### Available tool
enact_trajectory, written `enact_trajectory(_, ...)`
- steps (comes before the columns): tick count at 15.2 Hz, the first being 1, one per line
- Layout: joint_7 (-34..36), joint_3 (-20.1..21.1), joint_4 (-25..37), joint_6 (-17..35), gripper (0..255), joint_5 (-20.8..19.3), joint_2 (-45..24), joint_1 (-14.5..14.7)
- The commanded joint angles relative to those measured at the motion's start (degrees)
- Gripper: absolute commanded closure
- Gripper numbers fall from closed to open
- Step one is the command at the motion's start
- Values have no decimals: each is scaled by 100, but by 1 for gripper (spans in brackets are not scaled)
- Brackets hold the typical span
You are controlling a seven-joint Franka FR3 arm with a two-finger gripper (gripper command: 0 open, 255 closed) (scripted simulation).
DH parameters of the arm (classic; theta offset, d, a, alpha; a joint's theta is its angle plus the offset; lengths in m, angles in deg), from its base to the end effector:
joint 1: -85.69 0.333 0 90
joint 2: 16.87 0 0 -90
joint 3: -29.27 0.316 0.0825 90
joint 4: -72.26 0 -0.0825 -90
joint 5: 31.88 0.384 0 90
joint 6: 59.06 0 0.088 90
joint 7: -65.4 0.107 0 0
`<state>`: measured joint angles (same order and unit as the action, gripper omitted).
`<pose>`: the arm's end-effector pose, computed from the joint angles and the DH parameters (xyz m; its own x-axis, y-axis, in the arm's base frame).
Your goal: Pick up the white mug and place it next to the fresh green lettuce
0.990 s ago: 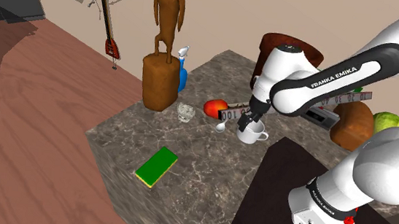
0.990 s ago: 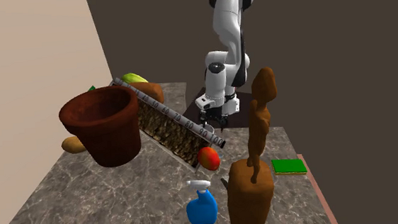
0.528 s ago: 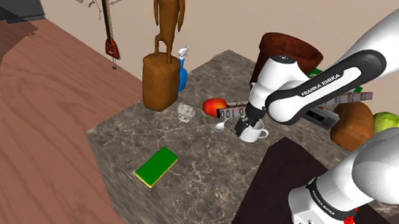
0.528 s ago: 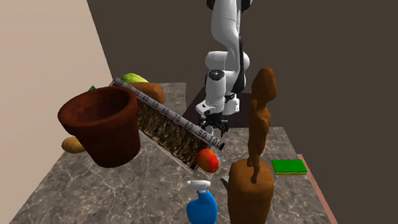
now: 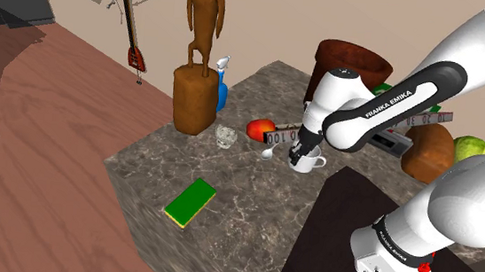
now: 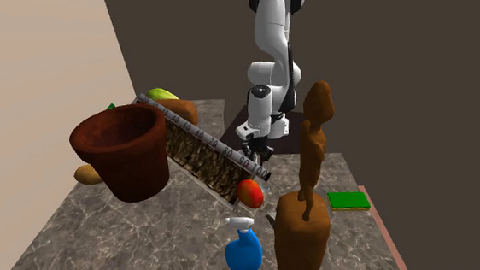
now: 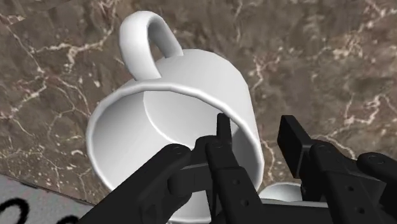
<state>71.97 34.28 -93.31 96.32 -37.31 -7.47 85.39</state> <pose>0.3454 0.0300 0.2318 0.9986 0.0524 -0.0112 0.0529 -0.9971 0.0540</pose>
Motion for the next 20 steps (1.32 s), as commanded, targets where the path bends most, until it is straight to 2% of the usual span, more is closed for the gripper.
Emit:
enact_trajectory(1,0,0,0,1,255,0,-2,0)
enact_trajectory(8,0,1,0,0,255,0,-1,1)
enact_trajectory(20,-253,-88,159,-1377,255,293,1223,158)
